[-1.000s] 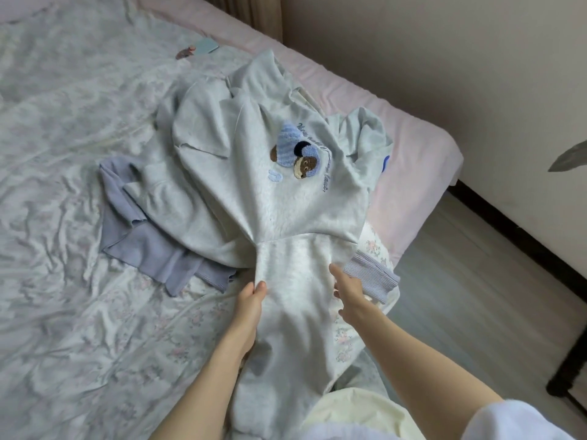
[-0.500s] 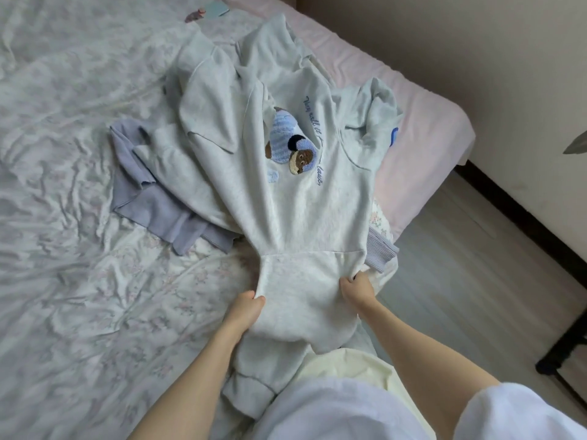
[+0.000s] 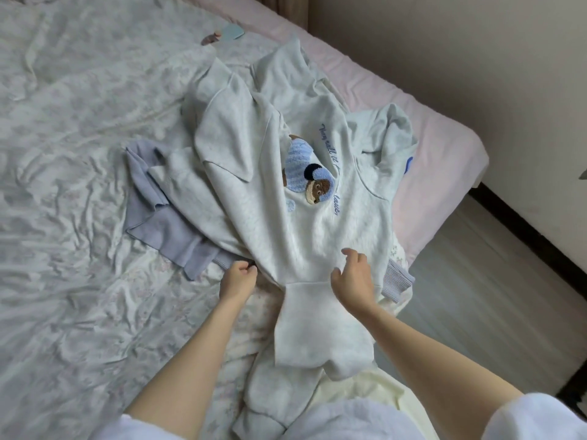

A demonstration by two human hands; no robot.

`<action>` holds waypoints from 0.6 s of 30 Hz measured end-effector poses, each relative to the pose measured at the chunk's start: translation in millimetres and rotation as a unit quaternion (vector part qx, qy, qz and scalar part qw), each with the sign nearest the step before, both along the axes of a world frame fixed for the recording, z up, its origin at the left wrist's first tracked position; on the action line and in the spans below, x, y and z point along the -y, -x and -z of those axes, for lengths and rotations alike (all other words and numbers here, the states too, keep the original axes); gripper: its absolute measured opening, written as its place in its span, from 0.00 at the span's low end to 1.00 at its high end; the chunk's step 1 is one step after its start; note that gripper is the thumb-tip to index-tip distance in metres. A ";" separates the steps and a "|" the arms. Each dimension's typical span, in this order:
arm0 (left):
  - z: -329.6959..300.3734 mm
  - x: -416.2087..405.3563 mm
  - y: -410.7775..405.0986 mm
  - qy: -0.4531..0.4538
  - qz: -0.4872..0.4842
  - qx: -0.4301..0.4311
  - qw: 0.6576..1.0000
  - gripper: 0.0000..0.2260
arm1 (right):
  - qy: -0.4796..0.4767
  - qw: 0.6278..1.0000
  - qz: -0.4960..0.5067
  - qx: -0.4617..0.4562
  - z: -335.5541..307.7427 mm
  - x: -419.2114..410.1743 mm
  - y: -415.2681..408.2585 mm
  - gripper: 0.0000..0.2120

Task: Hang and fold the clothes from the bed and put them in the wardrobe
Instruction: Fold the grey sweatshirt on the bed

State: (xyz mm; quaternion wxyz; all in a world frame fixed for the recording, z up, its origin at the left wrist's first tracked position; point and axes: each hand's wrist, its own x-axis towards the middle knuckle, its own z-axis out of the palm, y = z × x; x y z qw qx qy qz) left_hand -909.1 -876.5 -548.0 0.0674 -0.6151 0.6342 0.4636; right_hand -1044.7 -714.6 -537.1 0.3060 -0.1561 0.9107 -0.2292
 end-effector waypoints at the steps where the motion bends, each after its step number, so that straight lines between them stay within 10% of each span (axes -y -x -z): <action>1: 2.0 12.0 2.8 0.004 -0.011 -0.008 1.000 0.12 | 0.010 1.000 -0.027 0.000 0.3 12.9 -0.1 0.22; 18: 35.0 177.2 90.3 0.037 -0.191 -0.162 0.967 0.09 | -0.001 0.911 -0.359 -0.203 52.1 191.3 -1.6 0.18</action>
